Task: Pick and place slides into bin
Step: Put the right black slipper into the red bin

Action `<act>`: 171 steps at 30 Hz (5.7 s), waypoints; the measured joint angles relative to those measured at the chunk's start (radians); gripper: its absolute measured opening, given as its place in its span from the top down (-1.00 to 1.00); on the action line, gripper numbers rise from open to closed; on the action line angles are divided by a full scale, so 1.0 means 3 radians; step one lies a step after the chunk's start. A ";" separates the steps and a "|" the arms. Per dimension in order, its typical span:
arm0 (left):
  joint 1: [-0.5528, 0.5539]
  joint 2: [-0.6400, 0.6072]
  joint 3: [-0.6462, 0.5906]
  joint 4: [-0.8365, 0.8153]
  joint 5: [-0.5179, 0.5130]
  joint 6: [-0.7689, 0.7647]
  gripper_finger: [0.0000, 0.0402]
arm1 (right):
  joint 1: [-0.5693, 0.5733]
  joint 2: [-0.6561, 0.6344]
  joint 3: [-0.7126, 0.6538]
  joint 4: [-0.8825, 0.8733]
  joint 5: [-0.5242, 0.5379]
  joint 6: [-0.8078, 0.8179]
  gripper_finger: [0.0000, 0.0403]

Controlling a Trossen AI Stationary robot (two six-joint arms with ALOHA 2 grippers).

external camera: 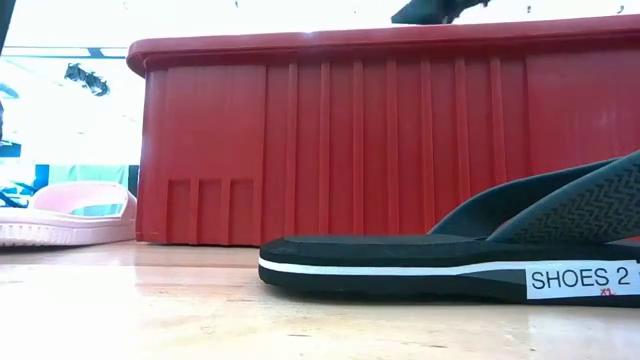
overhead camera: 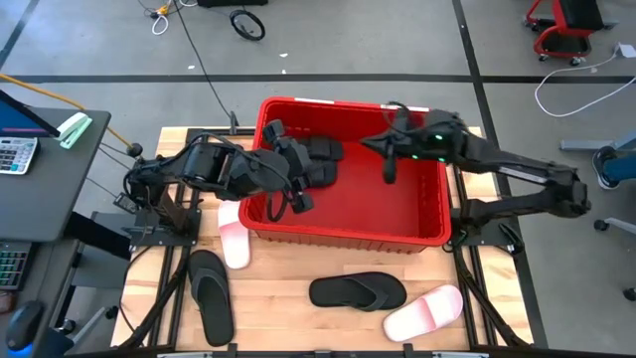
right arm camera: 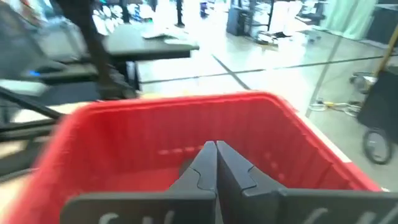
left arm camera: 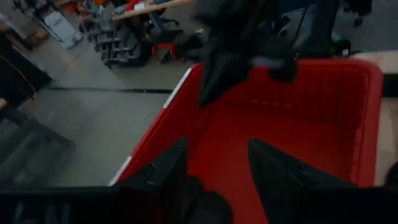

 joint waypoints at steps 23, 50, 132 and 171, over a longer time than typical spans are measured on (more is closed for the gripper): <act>-0.0494 -0.0761 -0.0093 -0.1528 0.1081 -0.2696 0.14 | 0.1865 -0.0787 -0.0001 -0.0958 -0.0035 0.0487 0.99; -0.1860 0.1048 -0.0094 -0.1526 0.1611 -0.4830 0.14 | 0.2108 -0.0486 -0.0003 -0.0727 -0.0407 0.0659 0.98; -0.0820 0.2650 -0.0093 0.1798 0.1669 -0.2886 0.15 | 0.3983 0.0572 -0.0003 0.0319 -0.0103 0.2342 0.38; -0.0729 0.0974 0.0043 0.1928 0.0645 -0.1349 0.97 | 0.4276 -0.0372 0.0000 0.1382 0.0069 0.0121 0.44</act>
